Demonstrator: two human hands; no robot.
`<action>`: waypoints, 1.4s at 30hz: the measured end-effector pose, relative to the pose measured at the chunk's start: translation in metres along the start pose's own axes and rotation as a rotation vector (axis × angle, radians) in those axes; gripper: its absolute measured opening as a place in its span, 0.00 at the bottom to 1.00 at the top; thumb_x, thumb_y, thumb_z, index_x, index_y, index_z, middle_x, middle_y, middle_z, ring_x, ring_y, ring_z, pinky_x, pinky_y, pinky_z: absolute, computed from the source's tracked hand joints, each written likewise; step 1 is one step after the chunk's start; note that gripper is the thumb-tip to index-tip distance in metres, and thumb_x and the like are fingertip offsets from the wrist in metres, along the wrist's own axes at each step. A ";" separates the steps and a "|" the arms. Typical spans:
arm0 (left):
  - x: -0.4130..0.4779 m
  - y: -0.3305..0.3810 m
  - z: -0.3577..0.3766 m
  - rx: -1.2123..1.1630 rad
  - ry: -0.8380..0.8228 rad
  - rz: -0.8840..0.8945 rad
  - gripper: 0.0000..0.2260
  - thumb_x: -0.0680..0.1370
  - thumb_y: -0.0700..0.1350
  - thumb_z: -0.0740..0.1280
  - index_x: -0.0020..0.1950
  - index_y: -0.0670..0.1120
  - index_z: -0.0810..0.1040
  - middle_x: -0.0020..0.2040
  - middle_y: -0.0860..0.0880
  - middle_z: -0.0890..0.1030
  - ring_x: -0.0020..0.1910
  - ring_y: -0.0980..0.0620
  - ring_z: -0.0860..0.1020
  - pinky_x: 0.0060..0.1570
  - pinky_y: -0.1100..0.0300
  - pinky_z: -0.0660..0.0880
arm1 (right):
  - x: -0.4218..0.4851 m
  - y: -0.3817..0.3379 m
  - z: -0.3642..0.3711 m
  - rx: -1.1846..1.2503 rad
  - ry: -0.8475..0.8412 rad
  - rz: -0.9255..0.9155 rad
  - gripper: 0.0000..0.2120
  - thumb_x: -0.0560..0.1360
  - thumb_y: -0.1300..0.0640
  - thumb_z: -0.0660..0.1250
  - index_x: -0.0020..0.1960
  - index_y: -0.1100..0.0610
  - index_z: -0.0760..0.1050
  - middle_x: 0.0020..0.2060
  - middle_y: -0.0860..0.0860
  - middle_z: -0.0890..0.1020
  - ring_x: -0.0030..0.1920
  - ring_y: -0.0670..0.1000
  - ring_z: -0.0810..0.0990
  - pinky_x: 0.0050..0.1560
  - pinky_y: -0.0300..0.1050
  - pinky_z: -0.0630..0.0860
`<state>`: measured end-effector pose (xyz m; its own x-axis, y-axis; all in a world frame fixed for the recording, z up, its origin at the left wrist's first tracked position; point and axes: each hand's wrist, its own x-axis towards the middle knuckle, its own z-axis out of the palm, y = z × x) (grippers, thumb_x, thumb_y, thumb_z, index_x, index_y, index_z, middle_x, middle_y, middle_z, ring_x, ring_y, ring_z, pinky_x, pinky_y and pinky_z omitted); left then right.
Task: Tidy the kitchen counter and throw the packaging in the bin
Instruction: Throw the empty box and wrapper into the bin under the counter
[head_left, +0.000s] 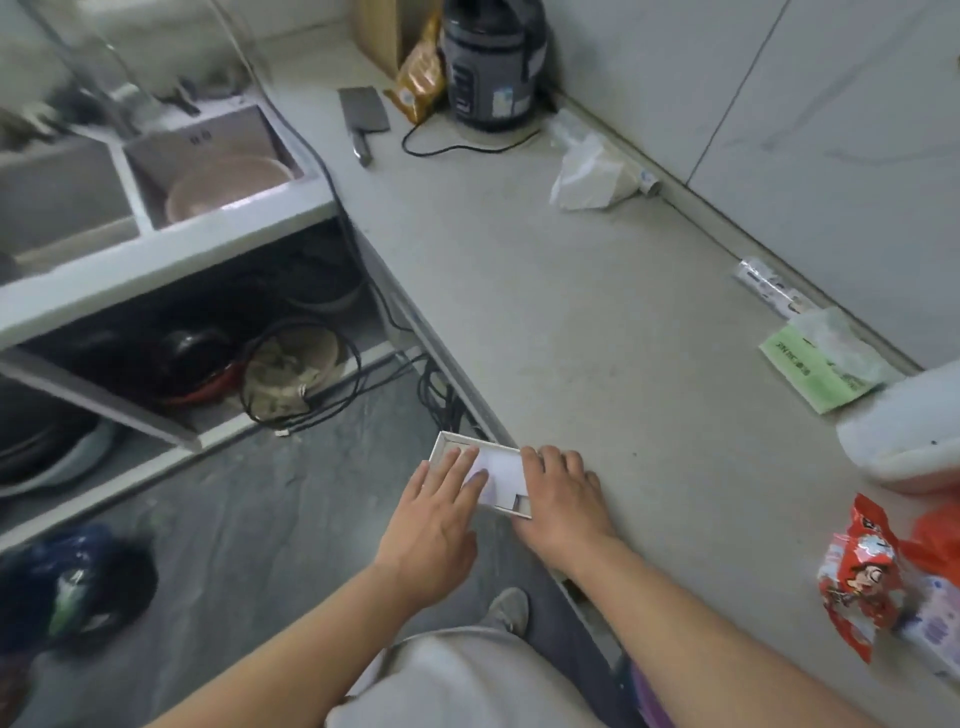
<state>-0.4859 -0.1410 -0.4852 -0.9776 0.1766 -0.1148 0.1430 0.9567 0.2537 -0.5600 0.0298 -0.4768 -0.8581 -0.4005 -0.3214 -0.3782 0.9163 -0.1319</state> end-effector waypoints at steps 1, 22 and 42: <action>-0.014 -0.013 -0.002 -0.014 0.007 -0.048 0.31 0.73 0.47 0.66 0.76 0.46 0.62 0.80 0.47 0.53 0.79 0.46 0.48 0.76 0.48 0.47 | 0.002 -0.017 0.001 -0.018 0.001 -0.041 0.33 0.73 0.47 0.68 0.73 0.53 0.60 0.66 0.52 0.70 0.63 0.57 0.68 0.59 0.52 0.71; -0.336 -0.231 -0.033 -0.206 0.323 -0.815 0.31 0.73 0.46 0.69 0.74 0.43 0.65 0.79 0.45 0.57 0.78 0.46 0.56 0.76 0.47 0.51 | -0.022 -0.428 0.042 -0.198 -0.069 -0.683 0.30 0.70 0.46 0.69 0.68 0.52 0.63 0.62 0.52 0.72 0.61 0.57 0.69 0.59 0.51 0.71; -0.407 -0.415 -0.036 -0.440 0.293 -1.367 0.32 0.76 0.48 0.65 0.78 0.49 0.57 0.80 0.49 0.55 0.79 0.51 0.51 0.76 0.50 0.50 | 0.108 -0.675 0.101 -0.295 -0.329 -0.881 0.21 0.66 0.45 0.67 0.55 0.51 0.66 0.56 0.53 0.72 0.56 0.57 0.68 0.52 0.54 0.68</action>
<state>-0.1531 -0.6180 -0.5091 -0.3134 -0.8941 -0.3200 -0.9061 0.1807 0.3826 -0.3619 -0.6313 -0.5173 -0.1053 -0.8756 -0.4715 -0.9457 0.2348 -0.2248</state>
